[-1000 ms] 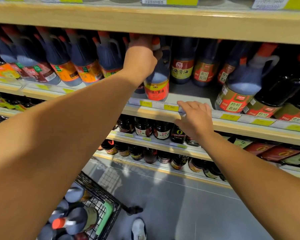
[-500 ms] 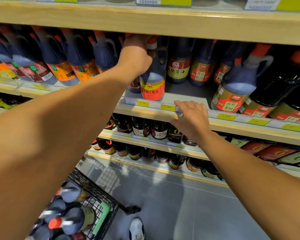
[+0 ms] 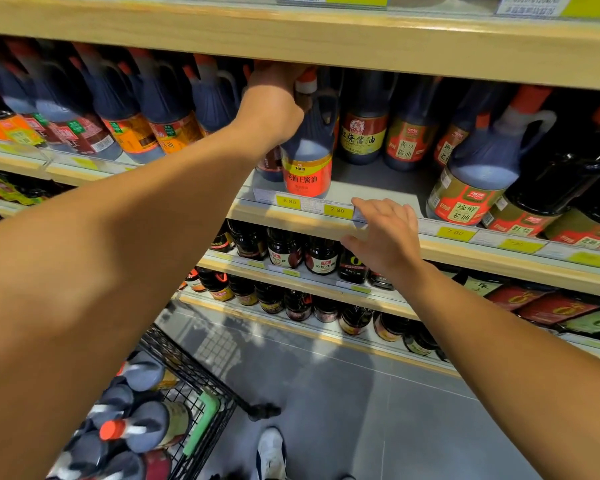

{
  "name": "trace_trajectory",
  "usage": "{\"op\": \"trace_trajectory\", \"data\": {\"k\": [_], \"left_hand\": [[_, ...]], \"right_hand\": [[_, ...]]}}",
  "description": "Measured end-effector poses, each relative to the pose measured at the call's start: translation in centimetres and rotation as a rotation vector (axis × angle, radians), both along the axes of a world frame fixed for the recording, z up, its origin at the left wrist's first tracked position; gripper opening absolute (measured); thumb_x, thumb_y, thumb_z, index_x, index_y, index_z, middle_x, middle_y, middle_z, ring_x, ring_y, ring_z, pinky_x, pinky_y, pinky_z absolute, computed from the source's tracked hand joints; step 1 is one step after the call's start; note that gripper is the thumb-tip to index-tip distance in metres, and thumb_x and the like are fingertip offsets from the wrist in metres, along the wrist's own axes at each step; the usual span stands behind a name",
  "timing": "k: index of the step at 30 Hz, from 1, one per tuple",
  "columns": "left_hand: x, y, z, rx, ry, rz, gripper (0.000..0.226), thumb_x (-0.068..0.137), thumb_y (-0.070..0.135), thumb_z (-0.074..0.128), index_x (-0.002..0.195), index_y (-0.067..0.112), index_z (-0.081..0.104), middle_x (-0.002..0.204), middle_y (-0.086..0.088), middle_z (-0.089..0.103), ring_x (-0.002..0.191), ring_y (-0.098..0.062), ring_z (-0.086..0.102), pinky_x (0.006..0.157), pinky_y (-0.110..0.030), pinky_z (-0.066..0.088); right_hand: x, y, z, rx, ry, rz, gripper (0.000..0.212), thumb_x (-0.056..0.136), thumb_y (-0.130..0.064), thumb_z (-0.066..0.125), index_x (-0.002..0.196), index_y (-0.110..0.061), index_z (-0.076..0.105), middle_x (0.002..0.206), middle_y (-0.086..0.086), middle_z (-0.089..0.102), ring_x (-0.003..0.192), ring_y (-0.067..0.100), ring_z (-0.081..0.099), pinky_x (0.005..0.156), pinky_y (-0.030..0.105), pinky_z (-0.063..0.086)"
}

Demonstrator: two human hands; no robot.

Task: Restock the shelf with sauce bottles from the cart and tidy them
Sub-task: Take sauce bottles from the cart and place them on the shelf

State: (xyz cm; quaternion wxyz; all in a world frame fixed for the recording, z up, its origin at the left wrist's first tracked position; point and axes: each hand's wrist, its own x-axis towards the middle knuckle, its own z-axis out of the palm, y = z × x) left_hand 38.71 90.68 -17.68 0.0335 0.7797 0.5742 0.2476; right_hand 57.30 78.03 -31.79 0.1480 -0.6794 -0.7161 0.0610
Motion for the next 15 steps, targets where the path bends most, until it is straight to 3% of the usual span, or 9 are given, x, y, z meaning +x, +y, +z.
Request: {"op": "trace_trajectory", "data": {"k": [4,7,9,12,15], "left_hand": [[0.0,-1.4,-0.6,-0.041,-0.05,0.002,0.05,0.085,0.014,0.053,0.133,0.023,0.046,0.129,-0.018,0.051,0.111,-0.04,0.051,0.083,-0.036,0.043],[-0.3,-3.8,-1.1,-0.086,-0.07,0.047,0.046,0.088,0.023,0.055,0.132,0.013,0.045,0.107,-0.015,0.06,0.099,-0.033,0.055,0.081,-0.039,0.044],[-0.8,-5.7,-1.5,-0.092,-0.062,0.063,0.044,0.09,0.028,0.056,0.127,0.007,0.046,0.117,-0.018,0.056,0.113,-0.034,0.05,0.09,-0.04,0.041],[-2.5,-9.8,-2.6,-0.162,-0.172,-0.001,0.063,0.091,0.028,0.057,0.147,0.012,0.032,0.15,-0.011,0.037,0.14,-0.027,0.032,0.112,-0.037,0.03],[-5.3,-15.1,-4.7,-0.165,-0.251,0.035,0.067,0.087,0.028,0.057,0.146,0.008,0.036,0.148,-0.012,0.041,0.137,-0.025,0.038,0.113,-0.038,0.031]], "right_hand": [[-0.3,-0.4,1.1,-0.03,0.026,0.007,0.07,0.084,-0.045,0.064,0.145,-0.024,0.036,0.143,-0.003,0.045,0.14,0.03,0.027,0.116,0.051,0.016],[-0.7,-0.9,2.1,-0.021,0.023,0.048,0.072,0.081,-0.046,0.066,0.143,-0.022,0.038,0.142,0.0,0.046,0.137,0.032,0.031,0.113,0.05,0.024],[-1.2,-1.4,2.8,0.0,0.024,0.086,0.071,0.077,-0.046,0.067,0.14,-0.021,0.042,0.137,0.002,0.05,0.132,0.032,0.038,0.111,0.048,0.029],[-2.8,-2.9,3.9,0.045,0.026,0.146,0.072,0.074,-0.045,0.071,0.136,-0.017,0.046,0.128,0.003,0.056,0.122,0.029,0.046,0.106,0.042,0.035],[-5.1,-5.1,5.1,0.056,0.036,0.221,0.074,0.074,-0.043,0.074,0.137,-0.015,0.048,0.125,0.004,0.058,0.117,0.028,0.049,0.102,0.04,0.038]]}}
